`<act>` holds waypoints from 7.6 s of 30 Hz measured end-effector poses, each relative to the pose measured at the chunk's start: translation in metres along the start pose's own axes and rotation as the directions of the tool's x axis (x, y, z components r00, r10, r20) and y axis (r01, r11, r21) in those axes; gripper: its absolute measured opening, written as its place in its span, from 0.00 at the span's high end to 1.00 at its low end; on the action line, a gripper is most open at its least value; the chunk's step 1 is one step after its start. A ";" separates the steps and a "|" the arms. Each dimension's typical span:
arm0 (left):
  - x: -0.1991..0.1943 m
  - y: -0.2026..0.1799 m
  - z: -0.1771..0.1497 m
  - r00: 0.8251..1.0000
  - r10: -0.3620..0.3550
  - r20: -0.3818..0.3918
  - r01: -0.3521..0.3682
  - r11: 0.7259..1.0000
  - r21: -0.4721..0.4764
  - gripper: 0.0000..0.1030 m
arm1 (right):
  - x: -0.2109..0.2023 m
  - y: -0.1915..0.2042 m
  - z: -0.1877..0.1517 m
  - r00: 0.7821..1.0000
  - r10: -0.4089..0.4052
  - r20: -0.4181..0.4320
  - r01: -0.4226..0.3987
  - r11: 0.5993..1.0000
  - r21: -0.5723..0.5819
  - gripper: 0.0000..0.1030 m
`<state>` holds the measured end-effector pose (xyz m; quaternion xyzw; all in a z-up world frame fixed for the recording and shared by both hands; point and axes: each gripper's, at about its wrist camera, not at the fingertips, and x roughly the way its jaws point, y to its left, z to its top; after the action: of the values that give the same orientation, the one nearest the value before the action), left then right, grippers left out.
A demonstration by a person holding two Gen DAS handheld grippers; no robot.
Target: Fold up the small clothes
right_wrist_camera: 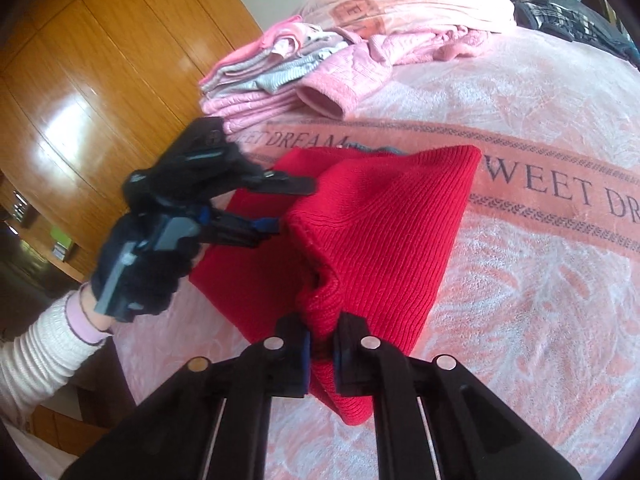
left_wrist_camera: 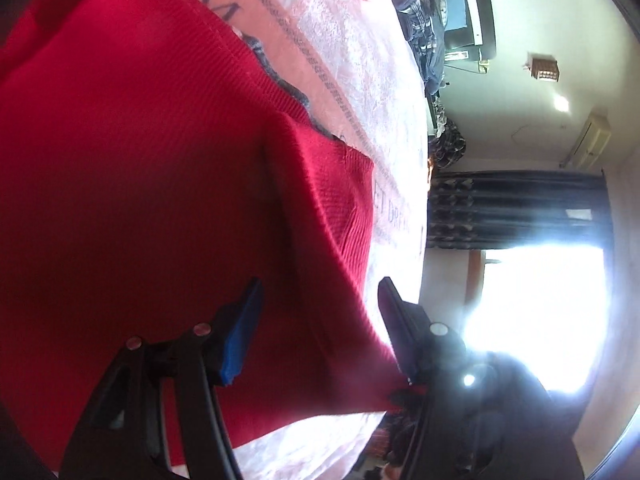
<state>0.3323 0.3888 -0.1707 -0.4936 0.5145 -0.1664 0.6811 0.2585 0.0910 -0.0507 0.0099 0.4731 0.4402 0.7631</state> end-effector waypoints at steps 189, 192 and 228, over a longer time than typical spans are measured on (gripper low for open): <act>0.022 0.024 -0.118 0.995 0.059 -0.078 -0.040 0.972 0.230 0.63 | -0.014 -0.087 -0.137 0.996 0.049 -0.071 -0.011 0.888 0.459 0.79; 0.026 0.018 -0.121 0.995 0.093 -0.036 -0.079 0.954 0.288 0.60 | -0.008 -0.087 -0.142 0.998 0.053 -0.036 -0.030 0.884 0.466 0.77; 0.003 0.009 -0.183 0.922 0.368 0.120 -0.382 0.819 0.429 0.53 | -0.031 -0.059 -0.197 0.998 -0.047 -0.038 0.060 0.867 0.495 0.81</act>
<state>0.1728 0.2990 -0.1773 -0.2168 0.5391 -0.1342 0.8027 0.1489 -0.0457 -0.1629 0.1867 0.5794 0.2830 0.7412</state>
